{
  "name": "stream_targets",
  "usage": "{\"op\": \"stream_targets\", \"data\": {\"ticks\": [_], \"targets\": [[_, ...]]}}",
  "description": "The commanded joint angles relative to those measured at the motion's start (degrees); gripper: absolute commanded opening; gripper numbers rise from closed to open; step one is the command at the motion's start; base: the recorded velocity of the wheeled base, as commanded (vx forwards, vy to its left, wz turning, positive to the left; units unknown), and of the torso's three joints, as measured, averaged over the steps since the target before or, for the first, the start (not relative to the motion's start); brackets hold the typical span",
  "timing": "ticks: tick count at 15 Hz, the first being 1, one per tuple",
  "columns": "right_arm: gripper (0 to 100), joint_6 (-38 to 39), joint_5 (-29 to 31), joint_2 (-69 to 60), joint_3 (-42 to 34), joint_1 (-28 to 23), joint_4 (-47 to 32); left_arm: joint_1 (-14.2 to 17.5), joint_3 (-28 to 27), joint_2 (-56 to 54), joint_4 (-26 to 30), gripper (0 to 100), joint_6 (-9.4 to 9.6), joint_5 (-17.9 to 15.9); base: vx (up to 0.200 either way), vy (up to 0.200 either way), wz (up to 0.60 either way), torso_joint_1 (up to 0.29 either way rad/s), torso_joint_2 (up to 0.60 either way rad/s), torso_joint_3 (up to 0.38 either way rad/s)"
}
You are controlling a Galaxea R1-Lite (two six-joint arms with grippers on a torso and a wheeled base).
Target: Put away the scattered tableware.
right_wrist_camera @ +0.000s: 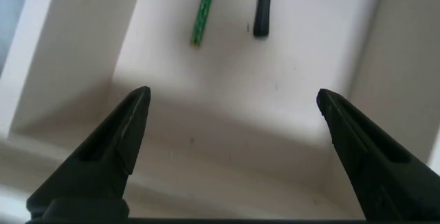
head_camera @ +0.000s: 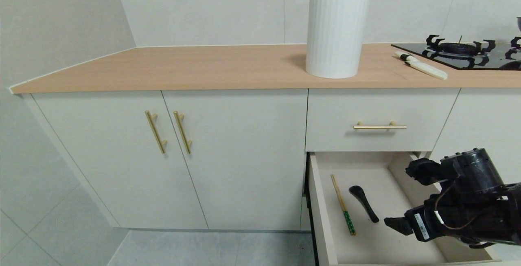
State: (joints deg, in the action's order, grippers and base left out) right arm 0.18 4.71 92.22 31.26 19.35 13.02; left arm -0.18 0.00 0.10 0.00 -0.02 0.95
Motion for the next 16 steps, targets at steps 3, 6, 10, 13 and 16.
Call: {"op": "stream_targets", "data": {"ticks": [3, 6, 10, 13, 16], "targets": [[100, -0.62, 0.04, -3.28, 0.74, -0.01, -2.47, 0.01, 0.0, 0.08, 0.0, 100, -0.06, 0.02, 0.0, 0.0, 0.0, 0.0, 0.0, 0.0], [100, -2.64, 0.13, -4.16, 0.38, 0.08, -4.23, 0.01, 0.0, 0.08, 0.0, 100, -0.06, 0.1, -0.2, 0.0, 0.0, 0.002, 0.0, 0.002], [100, -6.34, -0.14, -6.26, -0.41, 0.43, -7.22, 0.01, 0.0, 0.08, 0.0, 100, -0.06, 0.02, -0.15, 0.0, 0.0, 0.002, 0.0, 0.005], [100, -8.71, -0.05, -6.97, -1.9, 1.4, -7.22, 0.01, 0.0, 0.08, 0.0, 100, -0.06, 0.02, 0.0, 0.0, 0.0, 0.0, 0.0, 0.0], [100, -14.77, -1.81, -9.96, -5.42, 3.15, -7.22, 0.01, 0.0, 0.08, 0.0, 100, -0.06, 0.02, 0.0, 0.0, 0.0, 0.0, 0.0, 0.0]]}}
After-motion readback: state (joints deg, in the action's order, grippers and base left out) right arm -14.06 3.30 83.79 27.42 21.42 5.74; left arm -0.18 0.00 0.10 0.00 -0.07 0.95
